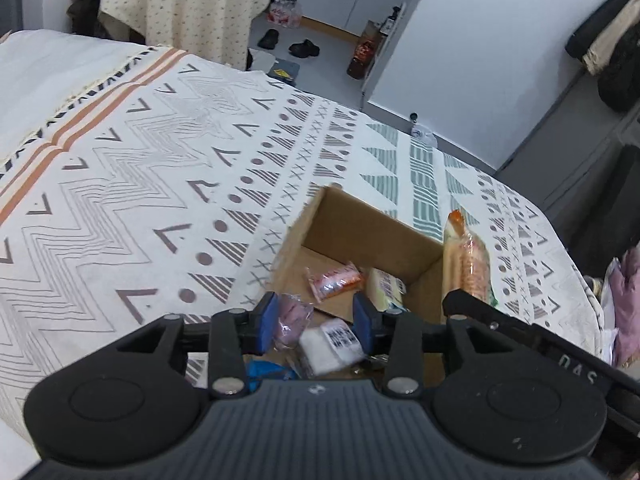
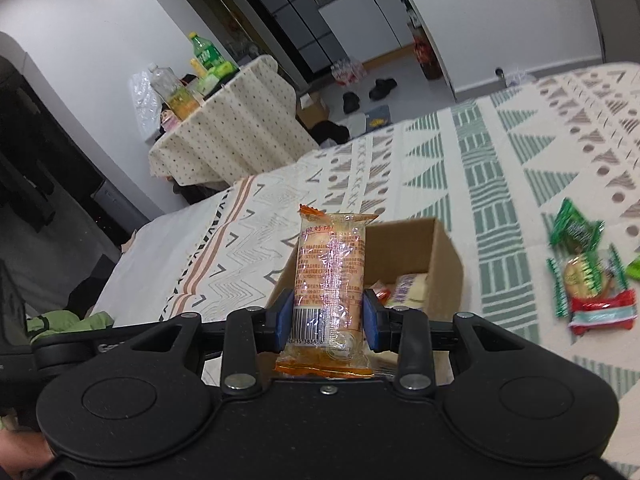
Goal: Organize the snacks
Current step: 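Carry both snacks over the cardboard box and open both tools to drop them, then move both tools back toward the remaining snacks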
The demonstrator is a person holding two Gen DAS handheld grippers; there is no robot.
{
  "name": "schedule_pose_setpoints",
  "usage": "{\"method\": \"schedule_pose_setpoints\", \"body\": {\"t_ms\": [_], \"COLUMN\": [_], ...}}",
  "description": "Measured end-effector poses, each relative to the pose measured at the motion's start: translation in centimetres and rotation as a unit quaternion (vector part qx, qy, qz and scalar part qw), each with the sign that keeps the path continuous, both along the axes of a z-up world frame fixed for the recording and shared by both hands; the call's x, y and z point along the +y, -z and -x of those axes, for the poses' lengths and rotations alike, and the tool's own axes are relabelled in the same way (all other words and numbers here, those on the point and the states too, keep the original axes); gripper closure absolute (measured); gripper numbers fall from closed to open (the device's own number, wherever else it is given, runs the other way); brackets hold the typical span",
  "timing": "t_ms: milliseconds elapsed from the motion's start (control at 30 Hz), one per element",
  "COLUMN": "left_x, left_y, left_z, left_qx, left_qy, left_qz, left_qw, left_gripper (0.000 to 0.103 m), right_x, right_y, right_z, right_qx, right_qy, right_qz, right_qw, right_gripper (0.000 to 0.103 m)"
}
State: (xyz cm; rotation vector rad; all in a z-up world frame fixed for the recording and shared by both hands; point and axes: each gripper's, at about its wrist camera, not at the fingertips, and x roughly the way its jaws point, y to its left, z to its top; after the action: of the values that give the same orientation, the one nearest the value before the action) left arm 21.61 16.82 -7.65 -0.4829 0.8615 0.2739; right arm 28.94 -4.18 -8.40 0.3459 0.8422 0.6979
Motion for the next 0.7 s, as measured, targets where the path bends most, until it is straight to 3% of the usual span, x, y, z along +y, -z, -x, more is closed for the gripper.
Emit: {"method": "schedule_pose_setpoints", "body": {"t_ms": [167, 200, 233, 400, 700], "left_x": [1.4, 1.6, 1.7, 1.8, 0.7], "left_y": [-0.3, -0.4, -0.5, -1.0, -1.7], "left_z": [0.5, 0.6, 0.7, 1.4, 2.3], "left_qx": [-0.001, 0.000, 0.000, -0.012, -0.020], "left_qy": [-0.011, -0.012, -0.012, -0.019, -0.016], "left_qz": [0.000, -0.001, -0.002, -0.014, -0.013], "left_qw": [0.9999, 0.9999, 0.9999, 0.9996, 0.9996], "left_gripper": [0.055, 0.052, 0.048, 0.026, 0.017], "right_x": [1.7, 1.9, 2.2, 1.2, -2.4], "right_y": [0.8, 1.0, 1.1, 1.1, -0.6], "right_z": [-0.9, -1.0, -1.0, -0.3, 1.1], "right_qx": [0.030, 0.033, 0.037, 0.044, 0.025], "right_qy": [0.002, -0.002, -0.003, 0.000, 0.005], "right_qz": [-0.029, -0.027, -0.019, -0.003, 0.039], "right_qw": [0.999, 0.999, 0.999, 0.999, 0.999], "right_gripper": [0.062, 0.050, 0.046, 0.046, 0.044]}}
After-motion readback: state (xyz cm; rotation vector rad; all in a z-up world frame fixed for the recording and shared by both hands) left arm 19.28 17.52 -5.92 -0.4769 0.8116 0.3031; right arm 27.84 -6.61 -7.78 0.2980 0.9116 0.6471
